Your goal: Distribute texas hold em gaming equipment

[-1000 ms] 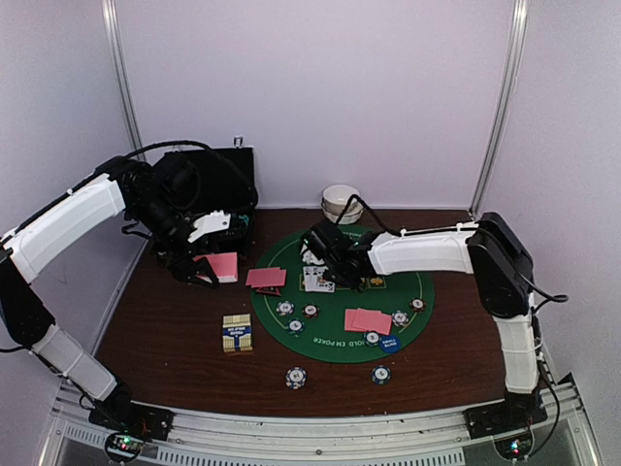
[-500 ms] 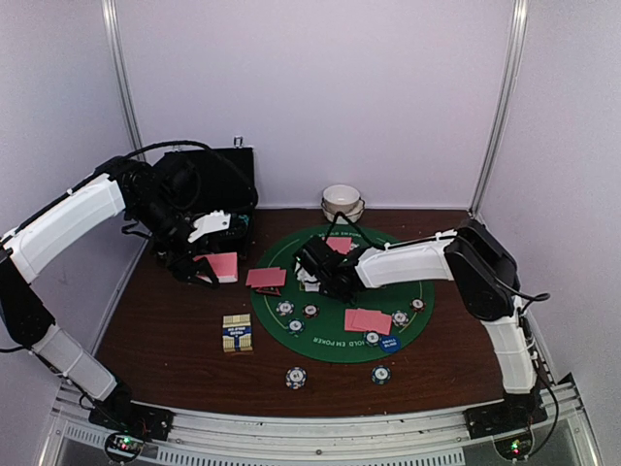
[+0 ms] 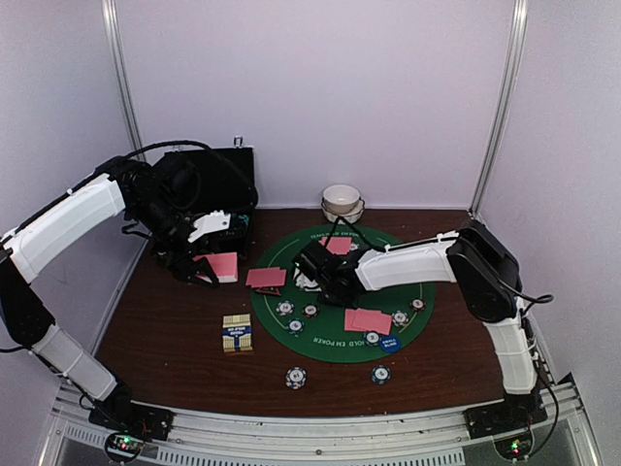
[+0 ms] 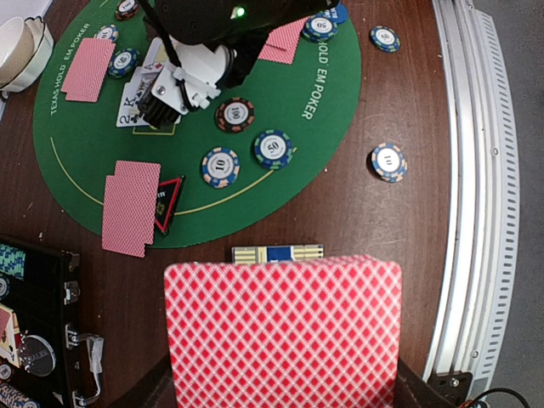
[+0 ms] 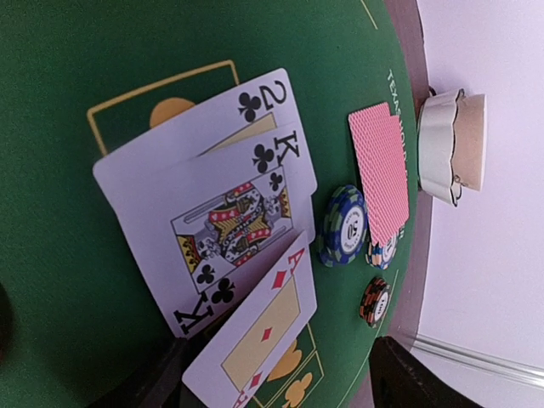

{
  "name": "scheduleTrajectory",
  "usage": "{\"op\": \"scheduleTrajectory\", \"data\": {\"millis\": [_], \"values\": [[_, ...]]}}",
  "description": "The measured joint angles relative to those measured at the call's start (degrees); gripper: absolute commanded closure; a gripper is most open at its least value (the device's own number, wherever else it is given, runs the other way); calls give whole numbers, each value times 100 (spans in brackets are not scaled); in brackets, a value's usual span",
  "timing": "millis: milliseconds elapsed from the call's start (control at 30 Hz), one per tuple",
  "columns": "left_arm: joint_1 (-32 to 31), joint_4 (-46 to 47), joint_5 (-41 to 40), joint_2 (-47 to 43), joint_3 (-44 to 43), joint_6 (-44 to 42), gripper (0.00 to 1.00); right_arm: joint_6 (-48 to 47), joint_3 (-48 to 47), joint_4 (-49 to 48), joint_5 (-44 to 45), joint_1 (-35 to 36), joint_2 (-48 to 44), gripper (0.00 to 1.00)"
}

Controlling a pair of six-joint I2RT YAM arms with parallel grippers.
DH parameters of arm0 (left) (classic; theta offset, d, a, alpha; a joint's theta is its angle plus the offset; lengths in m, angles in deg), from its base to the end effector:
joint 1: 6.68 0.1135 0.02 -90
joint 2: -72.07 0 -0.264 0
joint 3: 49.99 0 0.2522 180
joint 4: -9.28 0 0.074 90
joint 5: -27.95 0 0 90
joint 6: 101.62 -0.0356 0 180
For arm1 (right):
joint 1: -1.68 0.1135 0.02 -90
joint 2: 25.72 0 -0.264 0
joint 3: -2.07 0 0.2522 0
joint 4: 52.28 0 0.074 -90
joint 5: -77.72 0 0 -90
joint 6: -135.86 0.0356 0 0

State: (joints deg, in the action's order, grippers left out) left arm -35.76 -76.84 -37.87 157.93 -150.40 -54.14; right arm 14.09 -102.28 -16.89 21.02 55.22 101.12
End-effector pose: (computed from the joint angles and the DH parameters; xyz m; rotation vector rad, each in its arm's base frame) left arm 0.2365 -0.1482 0.3392 1.6726 2.1570 -0.5285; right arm 0.2929 0.3636 0.1404 -1.4921 1.9282 -0.5813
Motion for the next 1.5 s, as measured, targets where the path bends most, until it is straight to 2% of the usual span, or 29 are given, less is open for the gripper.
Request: {"op": "scheduleTrajectory", "data": {"millis": [167, 333, 633, 900, 1100, 1400, 1500], "values": [[0, 0, 2, -4, 0, 0, 78, 232, 9, 85, -79, 0, -247, 6], [0, 0, 4, -4, 0, 0, 78, 555, 9, 111, -190, -22, -535, 1], [0, 0, 7, -4, 0, 0, 78, 1204, 9, 313, -415, -92, -706, 0], [0, -2, 7, -4, 0, 2, 78, 3338, -149, 841, -1143, -667, -1517, 1], [0, -2, 2, -4, 0, 0, 78, 4662, -393, 863, -2417, -1134, -2068, 1], [0, -2, 0, -4, 0, 0, 79, 6590, -118, 505, -5029, -1073, -2192, 0], [0, -2, 2, -4, 0, 0, 79, 7145, 37, 337, -5643, -990, -2249, 1]]}}
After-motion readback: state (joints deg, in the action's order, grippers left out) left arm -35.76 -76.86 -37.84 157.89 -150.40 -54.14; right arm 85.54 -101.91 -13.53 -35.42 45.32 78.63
